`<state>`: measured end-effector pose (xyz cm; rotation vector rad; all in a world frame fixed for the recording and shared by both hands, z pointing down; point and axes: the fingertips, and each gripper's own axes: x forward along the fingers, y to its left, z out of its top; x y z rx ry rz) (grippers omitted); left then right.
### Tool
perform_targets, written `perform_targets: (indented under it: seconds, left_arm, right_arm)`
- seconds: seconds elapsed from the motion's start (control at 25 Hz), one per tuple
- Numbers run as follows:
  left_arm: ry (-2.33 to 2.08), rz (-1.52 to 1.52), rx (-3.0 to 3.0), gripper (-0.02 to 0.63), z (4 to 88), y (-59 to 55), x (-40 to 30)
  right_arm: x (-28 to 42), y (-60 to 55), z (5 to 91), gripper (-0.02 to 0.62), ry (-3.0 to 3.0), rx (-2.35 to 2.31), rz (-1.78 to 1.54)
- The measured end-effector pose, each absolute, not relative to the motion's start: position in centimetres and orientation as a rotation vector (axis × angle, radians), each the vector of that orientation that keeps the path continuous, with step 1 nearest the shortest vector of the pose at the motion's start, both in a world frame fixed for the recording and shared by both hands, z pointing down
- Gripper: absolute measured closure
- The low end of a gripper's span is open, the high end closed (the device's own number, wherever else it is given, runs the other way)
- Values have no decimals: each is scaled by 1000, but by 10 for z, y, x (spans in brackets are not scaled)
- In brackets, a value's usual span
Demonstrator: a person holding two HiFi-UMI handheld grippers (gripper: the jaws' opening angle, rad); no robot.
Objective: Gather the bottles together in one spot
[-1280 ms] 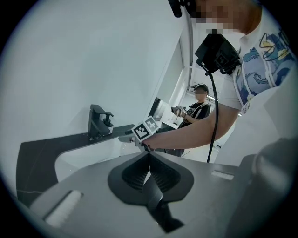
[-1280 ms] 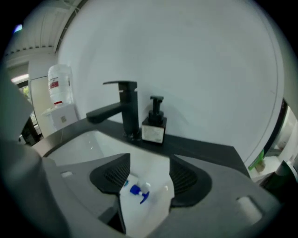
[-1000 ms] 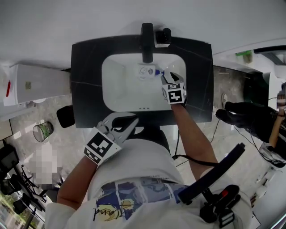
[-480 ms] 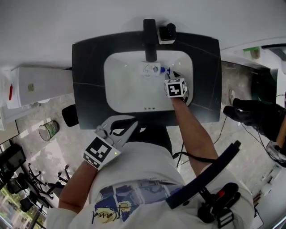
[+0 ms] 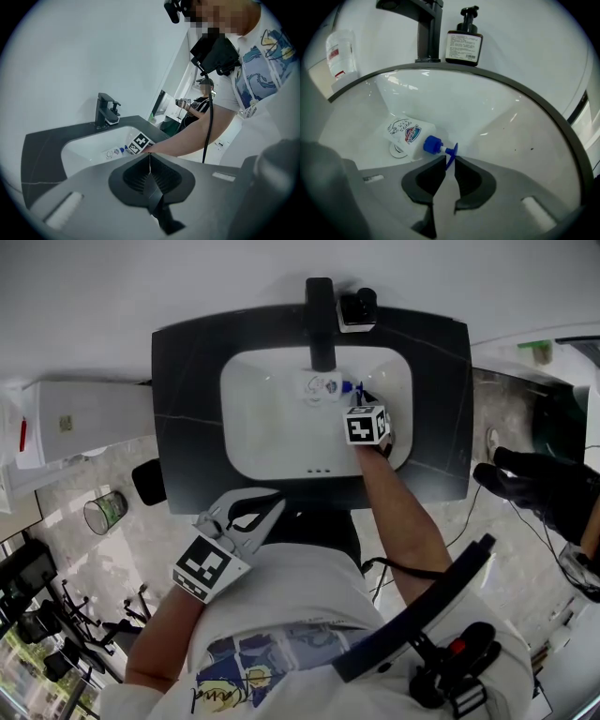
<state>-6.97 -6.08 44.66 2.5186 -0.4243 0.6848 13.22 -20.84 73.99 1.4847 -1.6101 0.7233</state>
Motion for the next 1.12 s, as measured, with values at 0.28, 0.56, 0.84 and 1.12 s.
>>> perform_targets:
  seconds: [0.28, 0.56, 0.84, 1.12]
  left_arm:
    - [-445, 673, 2522, 601, 445, -61, -74]
    - [-439, 649, 2539, 601, 440, -61, -70]
    - [-424, 620, 2556, 601, 434, -61, -61]
    - [-411, 599, 2569, 601, 431, -60, -53]
  right_arm:
    - [140, -209, 731, 557, -1588, 1531, 686]
    - [138, -220, 697, 561, -1641, 1522, 539]
    - [116, -226, 658, 572, -1720, 1414, 300]
    - [114, -221, 636, 569, -1731, 1332, 117]
